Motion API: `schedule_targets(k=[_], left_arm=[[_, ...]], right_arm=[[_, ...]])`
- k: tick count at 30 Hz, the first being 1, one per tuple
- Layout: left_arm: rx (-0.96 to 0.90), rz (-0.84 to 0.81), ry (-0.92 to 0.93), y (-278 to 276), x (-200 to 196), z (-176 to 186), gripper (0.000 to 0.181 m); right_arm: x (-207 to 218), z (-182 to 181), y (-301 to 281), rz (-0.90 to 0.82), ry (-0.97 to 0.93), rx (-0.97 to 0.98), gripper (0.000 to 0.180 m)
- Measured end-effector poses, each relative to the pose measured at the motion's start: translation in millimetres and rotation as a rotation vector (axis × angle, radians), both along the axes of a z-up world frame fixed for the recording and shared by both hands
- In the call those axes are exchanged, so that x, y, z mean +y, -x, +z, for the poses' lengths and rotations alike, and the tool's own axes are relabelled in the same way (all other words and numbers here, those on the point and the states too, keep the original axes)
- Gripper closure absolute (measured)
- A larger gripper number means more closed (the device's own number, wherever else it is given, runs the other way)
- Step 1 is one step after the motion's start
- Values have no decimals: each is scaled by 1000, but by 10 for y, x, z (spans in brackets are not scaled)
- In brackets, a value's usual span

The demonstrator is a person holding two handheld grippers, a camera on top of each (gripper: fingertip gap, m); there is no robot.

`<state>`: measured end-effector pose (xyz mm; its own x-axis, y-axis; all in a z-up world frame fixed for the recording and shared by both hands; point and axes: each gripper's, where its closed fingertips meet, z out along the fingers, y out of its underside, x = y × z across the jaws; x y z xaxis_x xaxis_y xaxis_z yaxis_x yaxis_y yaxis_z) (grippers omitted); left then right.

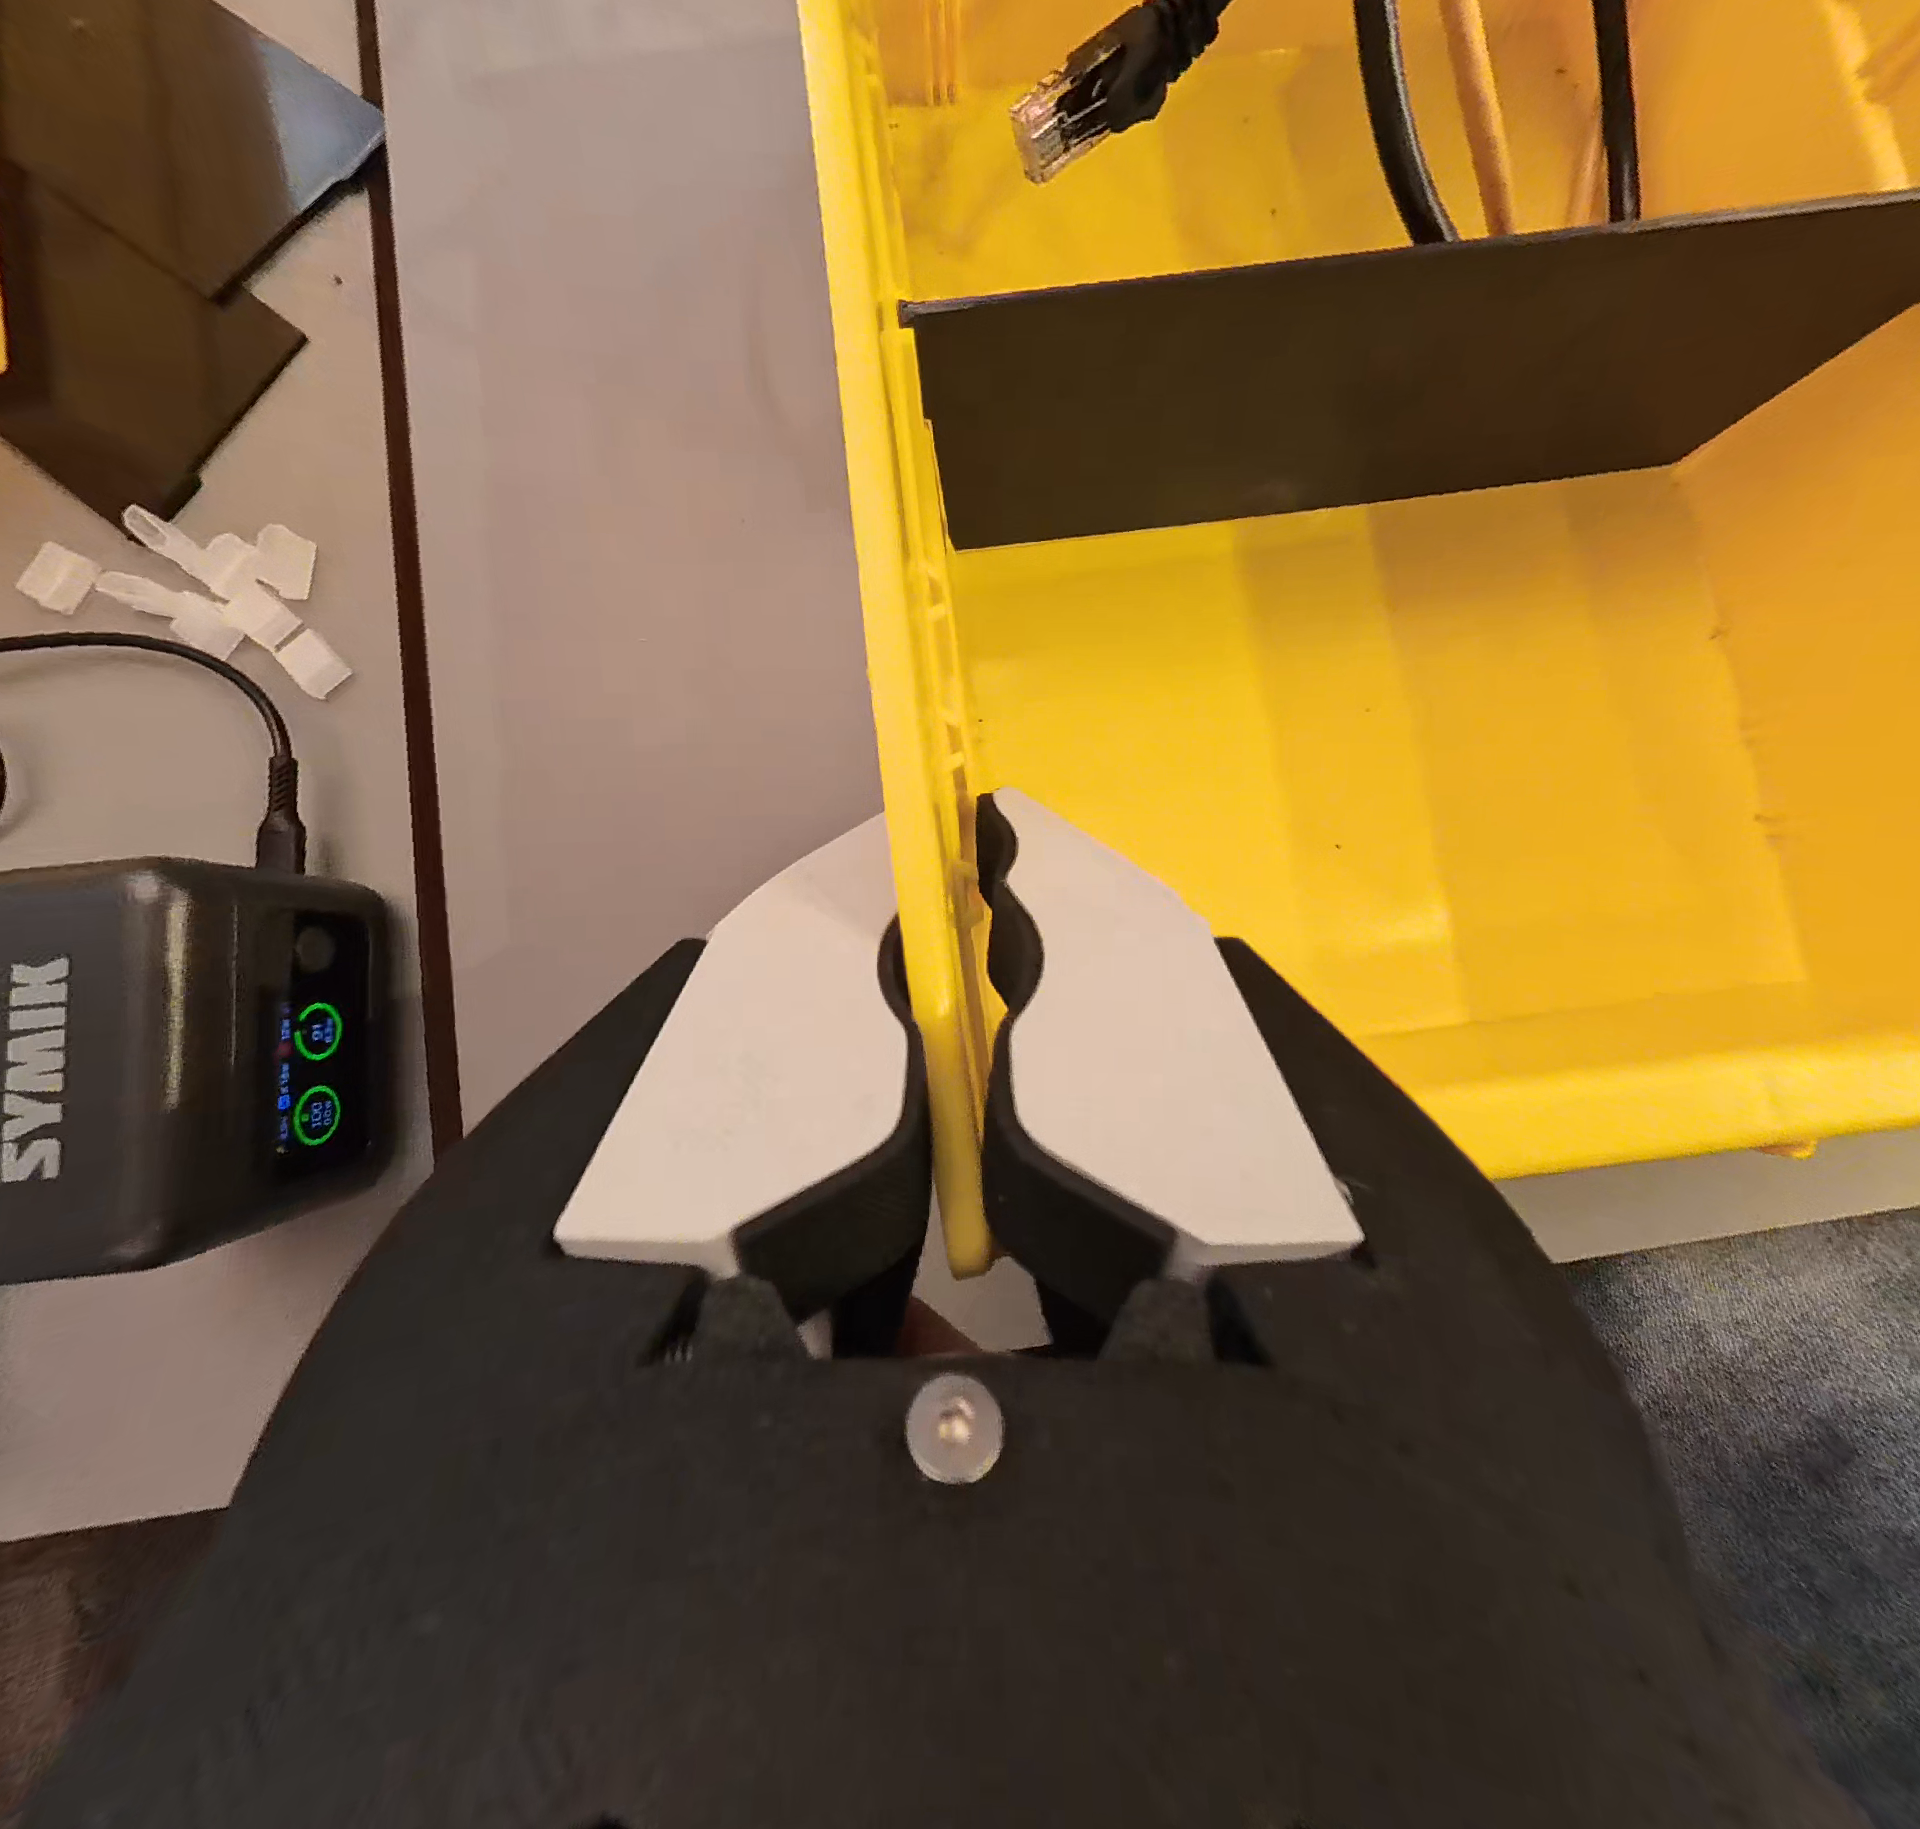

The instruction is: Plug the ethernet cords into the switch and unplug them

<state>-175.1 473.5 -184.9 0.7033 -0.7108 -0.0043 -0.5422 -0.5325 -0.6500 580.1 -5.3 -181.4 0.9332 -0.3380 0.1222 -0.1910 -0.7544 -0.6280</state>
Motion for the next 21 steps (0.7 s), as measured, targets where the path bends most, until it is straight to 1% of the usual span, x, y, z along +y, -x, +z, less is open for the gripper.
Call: schedule_targets(k=[3,4,5,6,8,9,10,12,14,15,16,18,21], left_arm=[[-6,19,-14,20,6,8,174],[-10,21,-31,37,9,30,164],[-27,30,-57,60,27,90,147],[-67,31,-97,65,41,209,136],[-111,65,-188,134,93,503,119],[-127,75,-233,143,111,674,112],[-155,61,-282,92,102,870,111],[-181,3,-342,-108,56,1199,112],[-175,-85,-355,-400,17,1395,115],[-171,-119,-351,-558,26,1451,116],[-163,-142,-341,-711,64,1477,117],[-138,-188,-273,-1014,160,1420,114],[-94,-169,-172,-1293,476,1210,112]], right_arm=[[-19,0,-7,19,12,-10,163],[-24,9,-17,25,12,-20,161],[-34,34,-43,26,13,-48,153],[-39,73,-66,27,8,-79,146],[-46,159,-76,30,-4,-113,144],[-59,203,-93,23,0,-138,140],[-74,258,-117,15,7,-175,135],[-78,413,-149,2,12,-265,136],[-30,619,-136,-2,-4,-365,137],[16,731,-96,5,-23,-408,141],[73,840,-36,17,-46,-442,142],[182,1050,92,33,-83,-510,144],[378,1289,367,97,-137,-582,151]])
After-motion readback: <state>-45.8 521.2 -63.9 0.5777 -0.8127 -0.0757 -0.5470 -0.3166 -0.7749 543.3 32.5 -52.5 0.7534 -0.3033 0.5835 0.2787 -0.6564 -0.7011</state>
